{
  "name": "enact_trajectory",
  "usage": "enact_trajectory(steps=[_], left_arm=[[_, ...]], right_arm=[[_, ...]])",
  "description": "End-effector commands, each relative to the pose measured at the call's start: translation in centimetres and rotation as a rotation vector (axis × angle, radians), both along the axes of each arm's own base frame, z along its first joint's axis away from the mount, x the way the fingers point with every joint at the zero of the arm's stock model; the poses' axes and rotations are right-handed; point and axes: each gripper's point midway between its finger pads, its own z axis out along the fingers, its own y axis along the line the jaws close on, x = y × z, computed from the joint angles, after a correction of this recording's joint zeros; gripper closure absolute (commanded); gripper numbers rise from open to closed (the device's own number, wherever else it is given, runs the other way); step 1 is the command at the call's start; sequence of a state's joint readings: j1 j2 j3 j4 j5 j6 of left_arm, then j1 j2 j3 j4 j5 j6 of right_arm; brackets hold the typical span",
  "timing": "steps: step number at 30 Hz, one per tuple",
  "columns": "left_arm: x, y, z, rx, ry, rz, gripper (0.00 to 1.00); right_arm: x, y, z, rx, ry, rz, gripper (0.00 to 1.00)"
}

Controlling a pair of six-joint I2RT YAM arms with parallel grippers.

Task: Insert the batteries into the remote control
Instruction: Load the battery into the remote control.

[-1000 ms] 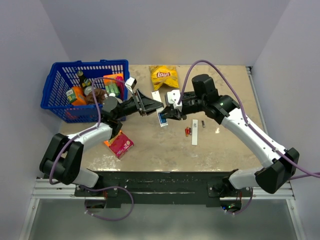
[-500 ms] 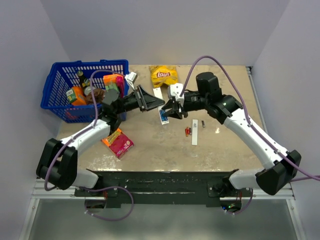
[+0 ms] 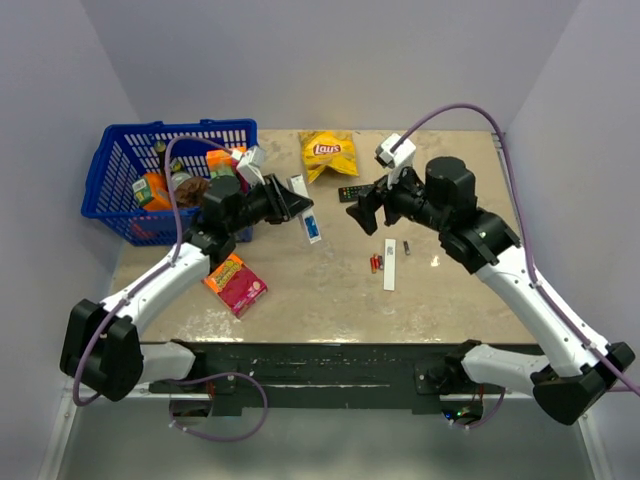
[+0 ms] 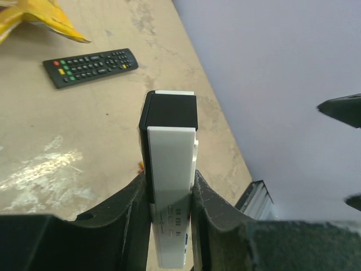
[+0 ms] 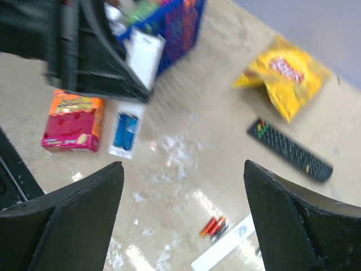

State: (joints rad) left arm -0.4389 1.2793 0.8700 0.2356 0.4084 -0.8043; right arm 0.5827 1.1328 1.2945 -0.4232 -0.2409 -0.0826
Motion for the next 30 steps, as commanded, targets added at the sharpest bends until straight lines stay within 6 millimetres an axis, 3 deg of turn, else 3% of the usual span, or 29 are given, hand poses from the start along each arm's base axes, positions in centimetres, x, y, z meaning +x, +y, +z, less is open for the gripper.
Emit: enact_trajectory(steps=[1,8,13,19,26,30], left_arm=[[0.5,2.2,1.8,0.067,-0.133,0.106,1.0],[0.2,2.5,1.3,0.076,-0.145,0.113,1.0],[0.8,4.2,-0.2,0.16,-0.122,0.197,1.0],[0.4,5.0,-1.1,0.2,-0.108,0.219,1.0],[-0.1,5.5,-0.9,0.236,-0.124,0.234,1.0],[-0.4,5.3,-0.9,0.247,-0.13,0.232,1.0]], right_arm=[[1.0,-3.4,-6.3,-0.026,0.25,-0.308,0.09],[-0.3,-3.6,-11.7,-0.008,0.427,-0.379,0.19],[-1.0,-6.5,-18.2,-0.175,0.616,-0.581,0.24],[-1.4,-8.5,-24.2,-0.238,0.759,-0.765,0.31],[-1.6,-9.7,-29.0,-0.314,0.84,-0.841,0.37],[-1.1,-9.3,-30.3,-0.307,0.858,-0.845,0.4]])
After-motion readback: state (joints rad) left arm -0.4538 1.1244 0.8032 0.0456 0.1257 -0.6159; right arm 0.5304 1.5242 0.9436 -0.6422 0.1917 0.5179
